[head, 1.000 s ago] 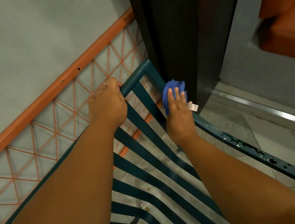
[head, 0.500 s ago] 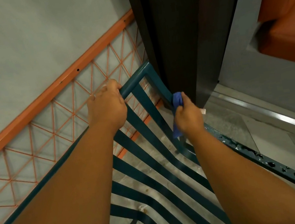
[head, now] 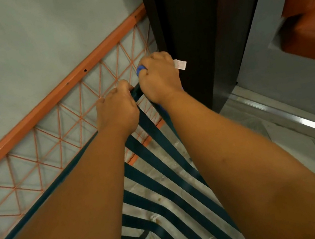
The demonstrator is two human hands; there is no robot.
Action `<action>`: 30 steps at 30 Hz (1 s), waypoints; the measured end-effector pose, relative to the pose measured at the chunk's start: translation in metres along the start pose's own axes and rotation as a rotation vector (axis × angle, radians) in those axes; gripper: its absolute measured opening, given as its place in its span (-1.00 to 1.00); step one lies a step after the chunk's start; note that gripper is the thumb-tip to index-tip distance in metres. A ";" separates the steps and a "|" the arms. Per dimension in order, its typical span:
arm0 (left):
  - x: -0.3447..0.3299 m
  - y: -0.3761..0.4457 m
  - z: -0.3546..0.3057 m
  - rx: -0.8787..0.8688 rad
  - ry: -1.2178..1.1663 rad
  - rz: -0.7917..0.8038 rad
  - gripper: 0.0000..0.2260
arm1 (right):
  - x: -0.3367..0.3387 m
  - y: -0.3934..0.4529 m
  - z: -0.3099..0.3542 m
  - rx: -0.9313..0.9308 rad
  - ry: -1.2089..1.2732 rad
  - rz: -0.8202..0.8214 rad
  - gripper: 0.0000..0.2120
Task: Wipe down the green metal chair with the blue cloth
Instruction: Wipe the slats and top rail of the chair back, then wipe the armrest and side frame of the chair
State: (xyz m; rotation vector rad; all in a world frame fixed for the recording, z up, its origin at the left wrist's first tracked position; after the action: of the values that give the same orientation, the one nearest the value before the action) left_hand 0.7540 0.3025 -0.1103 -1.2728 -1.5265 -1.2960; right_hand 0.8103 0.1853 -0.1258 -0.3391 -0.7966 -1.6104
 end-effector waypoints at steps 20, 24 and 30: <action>0.001 0.000 -0.001 -0.005 -0.001 -0.011 -0.82 | 0.026 -0.015 -0.069 -0.717 0.773 0.338 -0.68; 0.000 0.000 -0.001 -0.013 0.009 -0.025 -0.82 | 0.022 -0.041 -0.100 -0.914 0.691 0.403 -0.67; -0.001 0.003 0.001 -0.025 0.036 -0.038 -0.84 | 0.000 -0.043 -0.104 -0.538 0.315 0.150 -0.72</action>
State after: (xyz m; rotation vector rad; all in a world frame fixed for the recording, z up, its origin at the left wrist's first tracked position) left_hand 0.7569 0.3031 -0.1108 -1.2344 -1.5203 -1.3589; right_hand 0.7921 0.1168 -0.2134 -0.4963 -0.0854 -1.6644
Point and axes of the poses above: each hand's wrist, its own y-axis towards the middle knuckle, its own x-axis out of the back of the hand, z = x × y, the point moved 1 cm from there along y, towards the middle knuckle, and after that the axes turned 3 degrees about -z, right-handed, at the moved point
